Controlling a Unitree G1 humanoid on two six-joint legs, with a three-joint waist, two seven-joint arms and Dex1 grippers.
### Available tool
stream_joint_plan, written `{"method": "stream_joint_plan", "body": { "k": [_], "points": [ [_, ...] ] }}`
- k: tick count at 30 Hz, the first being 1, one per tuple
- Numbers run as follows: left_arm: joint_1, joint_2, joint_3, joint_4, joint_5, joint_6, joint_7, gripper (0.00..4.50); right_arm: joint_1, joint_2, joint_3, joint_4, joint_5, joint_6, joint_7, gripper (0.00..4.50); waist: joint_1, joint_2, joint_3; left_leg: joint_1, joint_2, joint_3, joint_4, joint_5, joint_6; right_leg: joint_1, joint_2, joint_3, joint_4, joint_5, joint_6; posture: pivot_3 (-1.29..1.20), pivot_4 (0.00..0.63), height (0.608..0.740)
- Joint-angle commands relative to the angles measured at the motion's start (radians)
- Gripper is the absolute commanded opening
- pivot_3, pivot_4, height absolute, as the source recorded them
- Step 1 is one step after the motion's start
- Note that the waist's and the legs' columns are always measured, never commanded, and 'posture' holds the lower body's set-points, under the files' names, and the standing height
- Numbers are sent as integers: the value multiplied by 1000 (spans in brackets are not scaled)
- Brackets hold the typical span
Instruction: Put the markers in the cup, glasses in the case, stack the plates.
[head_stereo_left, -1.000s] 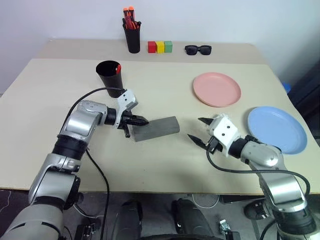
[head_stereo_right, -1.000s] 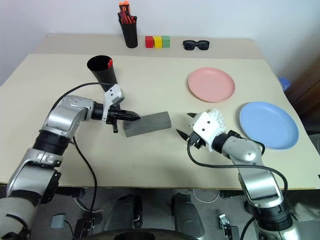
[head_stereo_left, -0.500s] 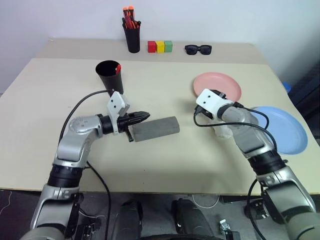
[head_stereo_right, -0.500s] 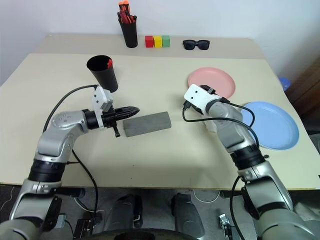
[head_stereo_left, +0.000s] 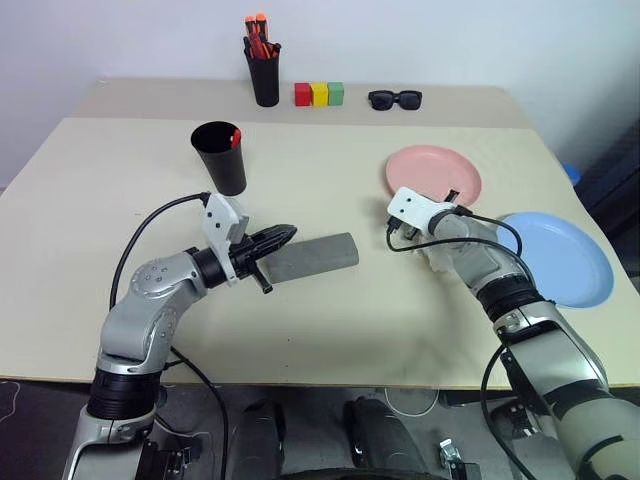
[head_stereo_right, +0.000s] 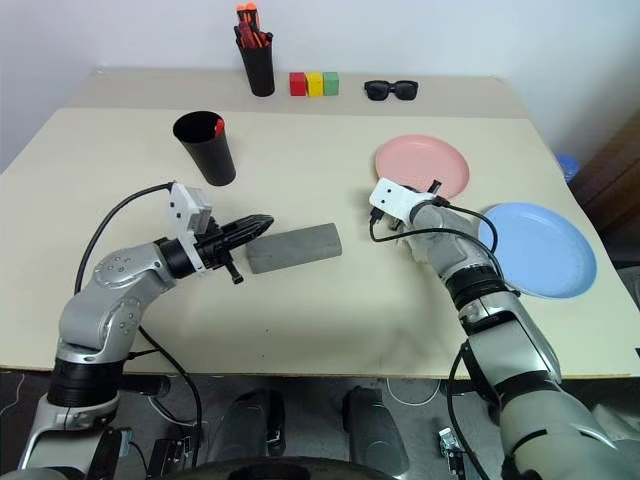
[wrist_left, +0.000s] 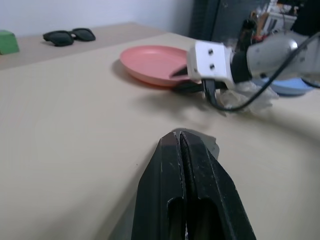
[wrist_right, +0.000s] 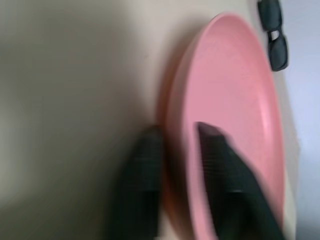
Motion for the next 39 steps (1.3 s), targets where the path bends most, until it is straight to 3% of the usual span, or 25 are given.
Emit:
{"method": "stream_joint_plan", "body": {
  "k": [1, 8, 11, 15, 17, 21, 25, 29, 34, 35, 39],
  "points": [
    [0, -19, 14, -37, -26, -23, 24, 0, -8, -12, -16, -51, -21, -22, -20, 25, -1, 0, 0, 0, 0, 0, 0, 0, 0, 0, 0, 0, 0, 0, 0, 0, 150, 722],
    [-30, -80, 11, -20, -69, -16, 66, 0, 96, -128, -64, -386, -72, -12, -12, 25, 3, 1, 1, 0, 0, 0, 0, 0, 0, 0, 0, 0, 0, 0, 0, 0, 150, 722],
    [-38, -78, -8, -2, -75, -16, 49, 0, 248, -249, -165, -673, -14, 30, 113, 25, 12, 1, 1, -1, 0, -1, 0, 0, 0, 0, 0, 0, -1, 0, 0, 0, 150, 722],
    [-57, -80, -23, 37, -70, -28, 29, 0, 426, -333, -298, -888, 43, 126, 215, 25, 8, 1, 0, 0, 0, -1, 0, 0, 0, 1, 0, 0, -1, 0, 1, 0, 150, 722],
    [-86, -90, -42, 78, -67, -35, 10, 0, 598, -356, -441, -1000, 92, 202, 264, 25, 13, 1, 0, 0, 0, -1, 0, 0, 0, 1, 0, 0, -1, 0, 0, 0, 150, 722],
    [-122, -102, -68, 125, -64, -45, -23, 0, 834, -403, -574, -1086, 64, 230, 292, 25, 10, 2, 0, 0, -1, -1, 0, 0, 0, 2, 0, 0, -2, 0, 1, 0, 150, 722],
    [-139, -111, -80, 152, -63, -49, -37, 0, 900, -422, -601, -1103, 48, 283, 309, 25, -9, 3, 0, 3, -1, -1, 0, 0, 0, 2, 1, 2, -1, 0, 0, 0, 150, 722],
    [-139, -116, -88, 151, -60, -49, -41, 0, 898, -410, -610, -1109, 86, 308, 339, 1493, -19, 3, 0, 4, -2, -3, 0, 0, 0, 3, 2, 2, -1, 0, 0, 0, 150, 722],
    [-118, -106, -83, 124, -64, -38, -34, 0, 872, -416, -606, -1104, 94, 288, 333, 4150, -17, 3, 0, 4, -2, -3, 0, 0, 0, 3, 1, 2, -1, 0, 0, 0, 150, 722],
    [-112, -103, -80, 119, -65, -37, -32, 0, 859, -404, -612, -1109, 123, 283, 341, 4447, -17, 3, 0, 4, -3, -3, 0, 0, 0, 3, 1, 2, -1, 0, 0, 0, 150, 722],
    [-96, -96, -76, 104, -66, -36, -24, 0, 830, -340, -601, -1186, 283, 286, 411, 4447, -18, 2, 0, 4, -2, -3, 0, 0, 0, 3, 1, 2, -1, 0, 1, 0, 150, 722]
  ]
}}
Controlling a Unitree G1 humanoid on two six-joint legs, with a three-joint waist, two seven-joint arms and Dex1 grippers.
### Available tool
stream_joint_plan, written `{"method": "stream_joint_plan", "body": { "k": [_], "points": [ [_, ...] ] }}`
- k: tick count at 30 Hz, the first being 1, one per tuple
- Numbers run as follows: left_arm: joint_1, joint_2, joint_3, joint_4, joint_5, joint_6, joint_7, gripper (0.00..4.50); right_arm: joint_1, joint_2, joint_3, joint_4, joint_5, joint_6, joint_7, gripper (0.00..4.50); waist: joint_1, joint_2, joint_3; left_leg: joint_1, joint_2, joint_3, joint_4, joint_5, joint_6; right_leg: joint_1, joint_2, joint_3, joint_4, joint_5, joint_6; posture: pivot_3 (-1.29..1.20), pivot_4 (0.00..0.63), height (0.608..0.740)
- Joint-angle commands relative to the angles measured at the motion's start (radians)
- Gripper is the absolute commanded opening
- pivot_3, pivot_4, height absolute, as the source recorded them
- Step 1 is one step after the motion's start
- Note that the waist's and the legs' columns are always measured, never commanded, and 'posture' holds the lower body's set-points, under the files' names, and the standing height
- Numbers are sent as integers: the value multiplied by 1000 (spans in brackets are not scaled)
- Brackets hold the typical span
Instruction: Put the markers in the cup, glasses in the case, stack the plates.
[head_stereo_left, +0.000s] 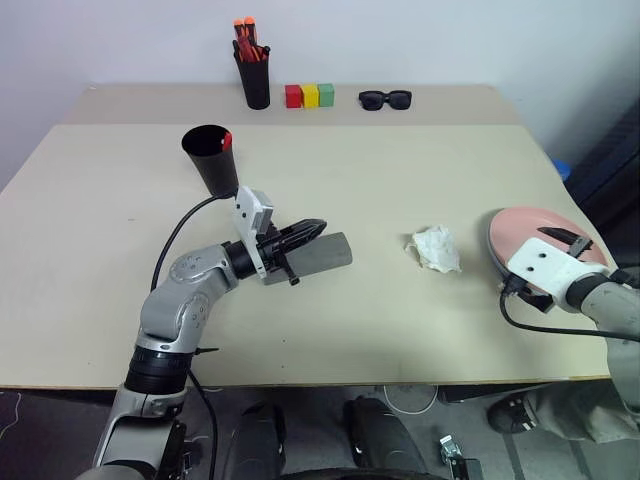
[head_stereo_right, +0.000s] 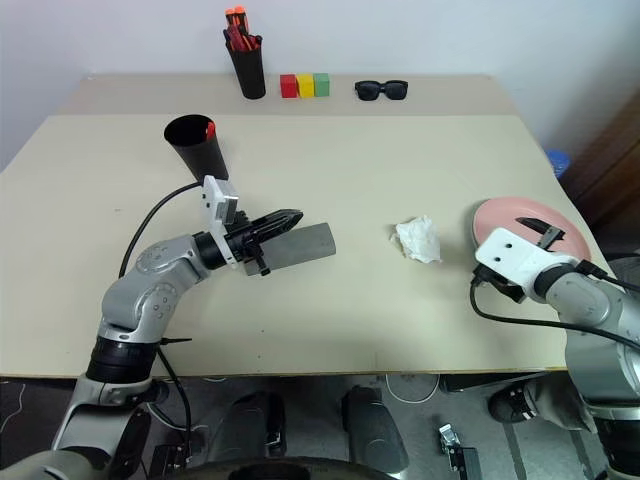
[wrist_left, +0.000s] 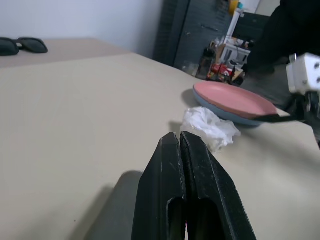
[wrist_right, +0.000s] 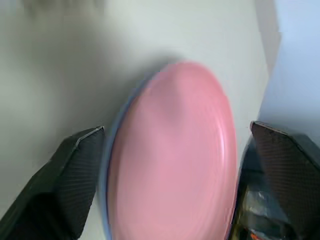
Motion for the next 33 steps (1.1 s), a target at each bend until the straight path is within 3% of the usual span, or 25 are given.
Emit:
{"method": "stream_joint_plan", "body": {
  "k": [1, 5, 12, 16, 20, 22, 28, 33],
  "points": [
    [2, 6, 5, -56, -10, -4, 8, 0, -19, 52, -3, -110, 123, 3, 48, 4447, 1, 0, 0, 0, 0, -1, 0, 0, 0, 0, 0, 0, 0, 0, 0, 0, 150, 722],
    [6, 3, 6, -67, -11, -3, 21, 0, -40, 136, 99, -128, 130, 33, 8, 4447, 3, -1, 0, 0, 0, 0, 0, 0, 0, 1, 0, 0, 0, 0, 0, 0, 150, 722],
    [30, 4, 6, -107, -20, 8, 43, 0, -97, 222, 270, 8, -42, -37, -176, 4447, 4, -1, 0, 0, 0, 0, 0, 0, 0, 1, -1, 0, 0, -1, -3, 0, 150, 722],
    [38, 2, 6, -119, -21, 15, 50, 0, -120, 221, 305, 74, -100, -100, -236, 3103, 5, -1, 0, 0, 0, 0, 0, 0, 0, 0, -1, 0, 0, -1, -3, 0, 150, 722],
    [40, -1, 3, -123, -21, 20, 55, 0, -136, 210, 314, 107, -144, -147, -273, 870, 5, -1, 0, 0, 0, 0, 0, 0, 0, 0, -1, 0, 0, -1, -1, 0, 150, 722],
    [39, -4, 1, -120, -22, 20, 53, 0, -140, 213, 310, 117, -171, -161, -305, 32, 5, -1, 0, 0, 0, 0, 0, 0, 0, 0, -1, 0, 0, 0, -1, 0, 150, 722],
    [23, -14, -5, -92, -16, 11, 46, 0, -130, 183, 265, 91, -272, -205, -401, 32, 5, -1, 0, 0, 0, 0, 0, 0, 0, 0, -1, 0, 0, 0, -1, 0, 150, 722],
    [6, -24, -12, -60, -10, -2, 28, 0, -21, 135, 112, 43, -326, -139, -440, 32, 22, -1, 0, 0, -1, 0, 0, 0, 0, 0, -1, 0, 0, 0, -1, 0, 150, 722]
  ]
}}
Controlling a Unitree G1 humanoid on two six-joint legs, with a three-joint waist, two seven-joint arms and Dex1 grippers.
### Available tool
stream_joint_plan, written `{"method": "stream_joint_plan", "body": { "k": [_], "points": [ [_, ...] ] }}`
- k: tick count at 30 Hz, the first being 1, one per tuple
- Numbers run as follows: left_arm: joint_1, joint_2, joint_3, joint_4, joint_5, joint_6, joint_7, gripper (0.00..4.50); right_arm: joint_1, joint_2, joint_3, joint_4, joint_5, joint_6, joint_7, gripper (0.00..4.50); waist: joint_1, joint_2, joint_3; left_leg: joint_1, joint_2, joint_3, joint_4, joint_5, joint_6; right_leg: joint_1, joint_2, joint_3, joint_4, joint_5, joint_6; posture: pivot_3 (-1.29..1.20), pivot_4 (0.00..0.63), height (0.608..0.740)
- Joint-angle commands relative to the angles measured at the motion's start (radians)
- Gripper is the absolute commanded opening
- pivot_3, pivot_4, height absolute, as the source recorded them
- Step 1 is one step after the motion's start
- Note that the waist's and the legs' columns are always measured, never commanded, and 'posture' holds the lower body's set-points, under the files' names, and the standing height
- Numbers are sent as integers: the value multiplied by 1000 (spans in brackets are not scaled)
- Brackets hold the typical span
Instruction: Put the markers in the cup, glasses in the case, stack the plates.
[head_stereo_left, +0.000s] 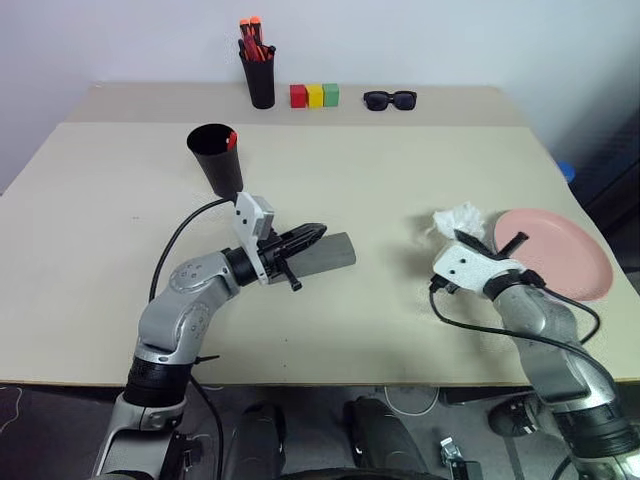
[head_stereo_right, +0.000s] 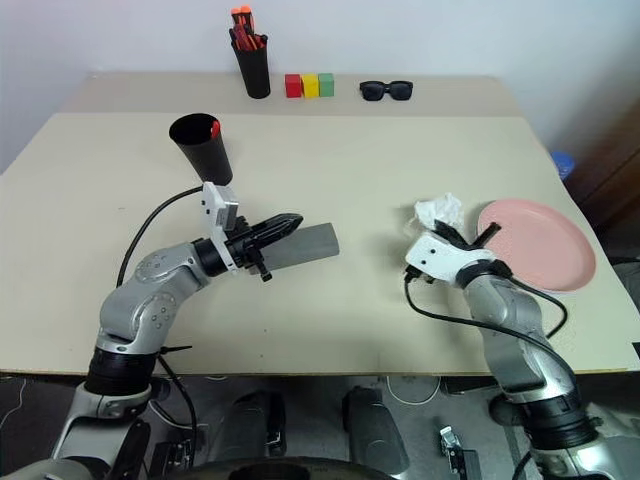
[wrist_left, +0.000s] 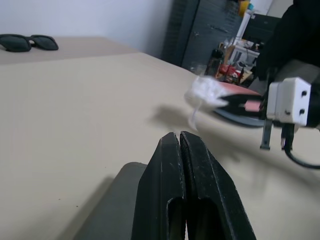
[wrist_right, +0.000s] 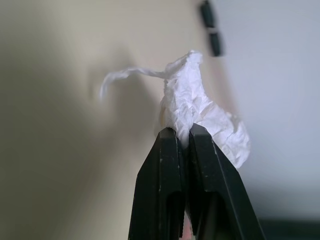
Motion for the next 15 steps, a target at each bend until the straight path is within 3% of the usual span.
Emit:
{"method": "stream_joint_plan", "body": {
  "k": [1, 3, 6, 12, 15],
  "points": [
    [-25, -13, -10, 9, -10, -24, -17, 0, 69, -27, -125, -33, -33, 42, -30, 32, 8, 0, 0, 0, 0, 0, 0, 0, 0, 0, 0, 0, 0, 0, 0, 0, 150, 722],
    [-37, -22, -13, 27, -9, -28, -26, 0, 118, -27, -177, -15, -23, 66, -23, 32, 12, 0, 0, 0, 0, 0, 0, 0, 0, 0, 0, 0, 0, -1, -1, 0, 150, 722],
    [-50, -34, -16, 47, -4, -39, -30, 0, 147, -34, -205, 8, -12, 74, -6, 903, 8, 0, 0, 0, 0, 0, 0, 0, 0, 0, 0, 0, 0, -1, -2, 0, 150, 722],
    [-35, -24, 9, 42, -3, -54, -19, 0, 119, -55, -220, 13, 10, 11, -5, 3816, 1, 2, -1, 1, 0, 0, -1, 0, 0, 0, 1, 1, 0, 0, 0, 0, 150, 722],
    [-11, 14, 30, 28, 28, -70, 6, 0, 45, -51, -232, 6, 99, -36, 28, 3816, -2, 2, -1, 1, 0, 0, 0, 0, 0, 0, 0, 1, 0, 0, 0, 0, 150, 722]
  ]
}}
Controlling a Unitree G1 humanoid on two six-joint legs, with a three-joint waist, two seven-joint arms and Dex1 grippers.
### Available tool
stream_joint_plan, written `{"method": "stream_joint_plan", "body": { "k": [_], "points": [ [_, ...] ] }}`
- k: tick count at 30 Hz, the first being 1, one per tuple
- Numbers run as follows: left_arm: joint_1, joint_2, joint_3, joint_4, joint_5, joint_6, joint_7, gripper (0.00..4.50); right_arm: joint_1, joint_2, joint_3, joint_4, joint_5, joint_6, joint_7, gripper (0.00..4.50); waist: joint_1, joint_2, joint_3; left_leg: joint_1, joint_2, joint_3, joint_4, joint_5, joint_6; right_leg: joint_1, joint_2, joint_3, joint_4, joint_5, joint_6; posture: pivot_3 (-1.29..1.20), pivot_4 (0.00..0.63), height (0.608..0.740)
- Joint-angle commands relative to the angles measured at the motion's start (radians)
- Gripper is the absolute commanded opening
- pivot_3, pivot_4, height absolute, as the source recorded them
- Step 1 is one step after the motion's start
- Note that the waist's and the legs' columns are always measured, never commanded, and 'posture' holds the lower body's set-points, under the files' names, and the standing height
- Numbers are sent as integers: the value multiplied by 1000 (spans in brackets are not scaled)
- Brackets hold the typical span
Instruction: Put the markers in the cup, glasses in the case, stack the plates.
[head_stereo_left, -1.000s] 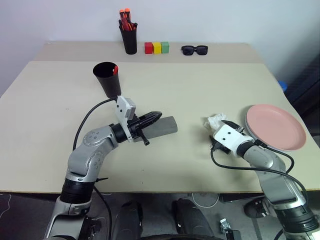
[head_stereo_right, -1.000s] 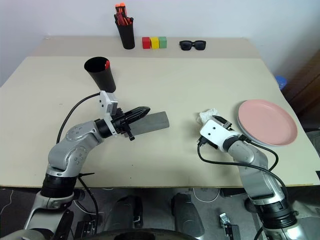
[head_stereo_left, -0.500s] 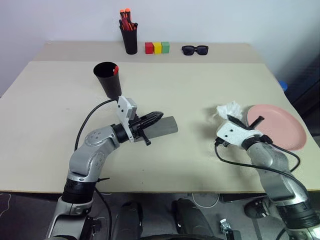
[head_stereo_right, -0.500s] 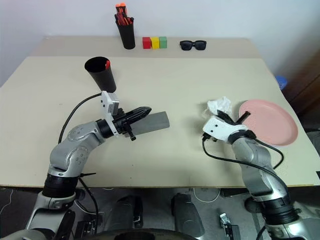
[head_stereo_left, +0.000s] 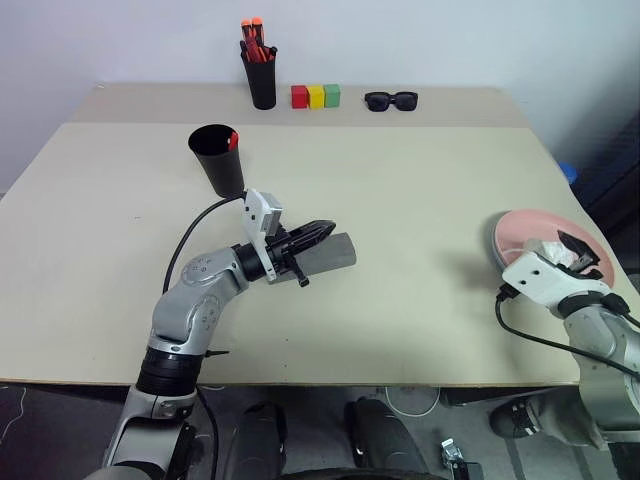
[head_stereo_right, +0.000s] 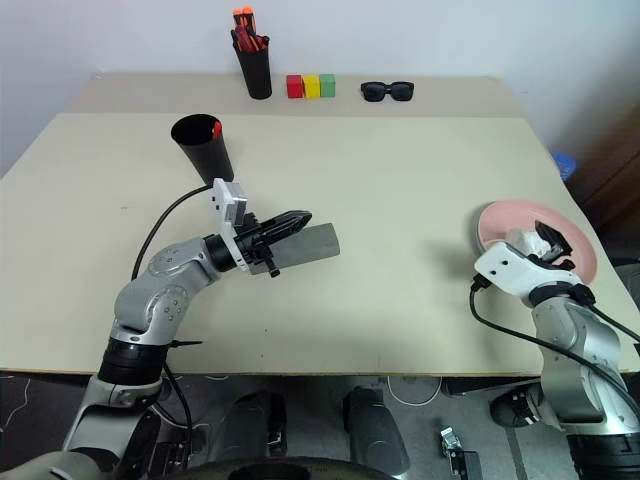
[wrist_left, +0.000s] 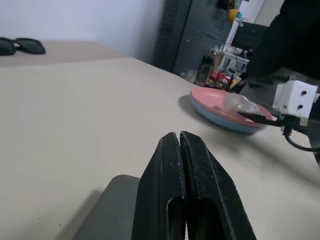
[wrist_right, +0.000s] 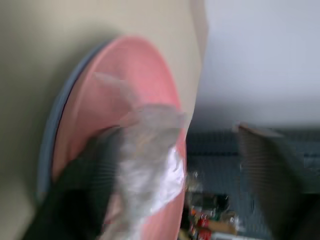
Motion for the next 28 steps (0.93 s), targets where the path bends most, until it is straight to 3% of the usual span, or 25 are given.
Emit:
{"method": "stream_joint_plan", "body": {
  "k": [1, 5, 10, 15, 19, 28],
  "points": [
    [24, 55, 47, -36, 44, -47, 31, 0, -99, -9, -51, -27, 124, -65, 47, 3816, -1, 0, 0, 0, 0, 0, 0, 0, 0, 0, 0, 0, 0, 0, 0, 0, 150, 722],
    [70, 122, 143, -54, 72, -69, 98, 0, -242, 30, -32, -23, 362, -55, 203, 3816, 1, -1, 1, 0, 0, 0, 0, 0, 0, 0, 0, 0, 0, 0, 0, 0, 150, 722],
    [168, 196, 289, -125, 77, -73, 176, 0, -361, 123, -12, -5, 639, 97, 368, 3816, 7, -2, 1, 0, 2, 0, -1, 0, 0, 0, 0, -1, 0, 0, 0, 0, 150, 722],
    [305, 238, 388, -200, 66, -62, 205, 0, -411, 175, 34, 75, 698, 72, 400, 3816, 9, -2, 1, -1, 1, 1, 0, -1, 1, 0, -2, -1, -1, -1, -2, 0, 150, 722],
    [380, 232, 401, -258, 62, -54, 230, 0, -421, 183, 66, 133, 698, 46, 411, 3816, 11, -2, 1, -1, 1, 1, 0, -1, 1, 0, -2, -1, 0, -1, -3, 0, 150, 722],
    [417, 213, 401, -282, 67, -57, 287, 0, -445, 196, 131, 210, 675, -13, 413, 3816, 4, -2, 1, -1, 1, 2, 0, -1, 1, 0, -1, -1, 0, -1, -3, 0, 150, 722]
  ]
}}
